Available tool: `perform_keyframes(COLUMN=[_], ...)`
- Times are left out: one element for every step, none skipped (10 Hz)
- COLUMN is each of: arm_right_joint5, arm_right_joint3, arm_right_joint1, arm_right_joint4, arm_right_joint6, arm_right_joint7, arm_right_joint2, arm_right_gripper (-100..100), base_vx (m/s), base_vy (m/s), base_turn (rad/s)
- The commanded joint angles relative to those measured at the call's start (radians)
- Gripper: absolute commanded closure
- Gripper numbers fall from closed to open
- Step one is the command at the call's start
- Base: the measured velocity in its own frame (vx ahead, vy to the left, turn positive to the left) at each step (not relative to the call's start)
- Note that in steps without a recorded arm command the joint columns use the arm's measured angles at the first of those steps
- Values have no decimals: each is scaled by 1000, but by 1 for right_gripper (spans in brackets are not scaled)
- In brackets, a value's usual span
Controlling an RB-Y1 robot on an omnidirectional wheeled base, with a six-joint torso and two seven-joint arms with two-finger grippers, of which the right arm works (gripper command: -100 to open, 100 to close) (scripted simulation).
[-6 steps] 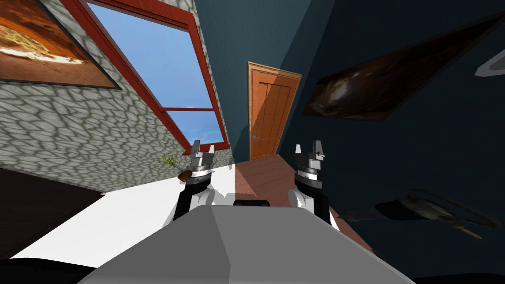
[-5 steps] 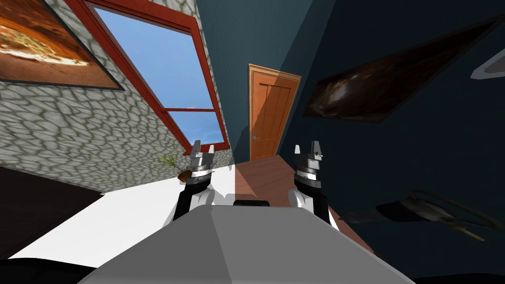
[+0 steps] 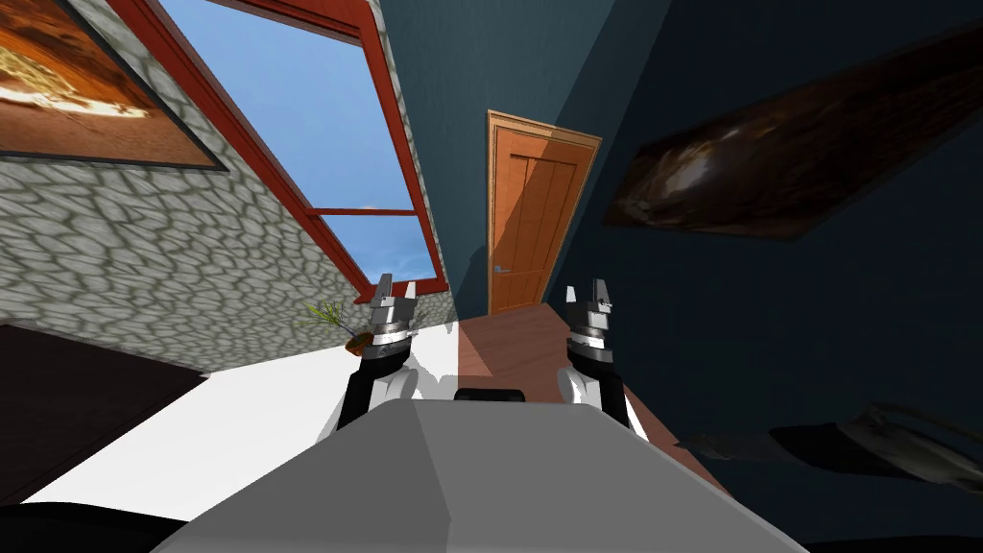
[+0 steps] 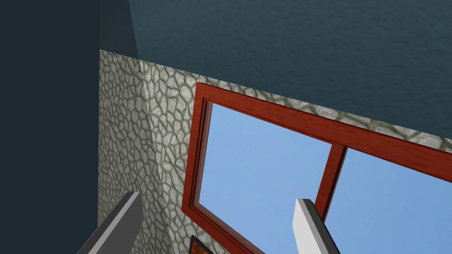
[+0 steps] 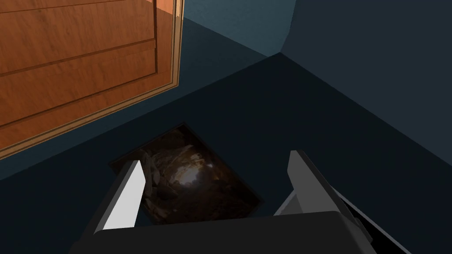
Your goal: Pull the door open
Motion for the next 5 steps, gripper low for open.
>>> perform_keyframes(arm_right_joint5=[0, 0, -1, -1, -2], arm_right_joint3=[2, 2, 2, 2, 3], arm_right_joint1=[-9, -14, -21, -27, -34], arm_right_joint4=[30, 48, 70, 93, 116], arm_right_joint6=[-6, -10, -14, -19, -24], arm_right_joint7=[-3, -5, -8, -11, -14], arm_right_joint2=[-8, -13, -19, -26, -32], arm_right_gripper=[-100, -100, -100, -100, -100], base_vx=[101, 98, 84, 81, 94], base_vy=[-5, -3, 2, 15, 10], base_turn=[50, 39, 42, 53, 51])
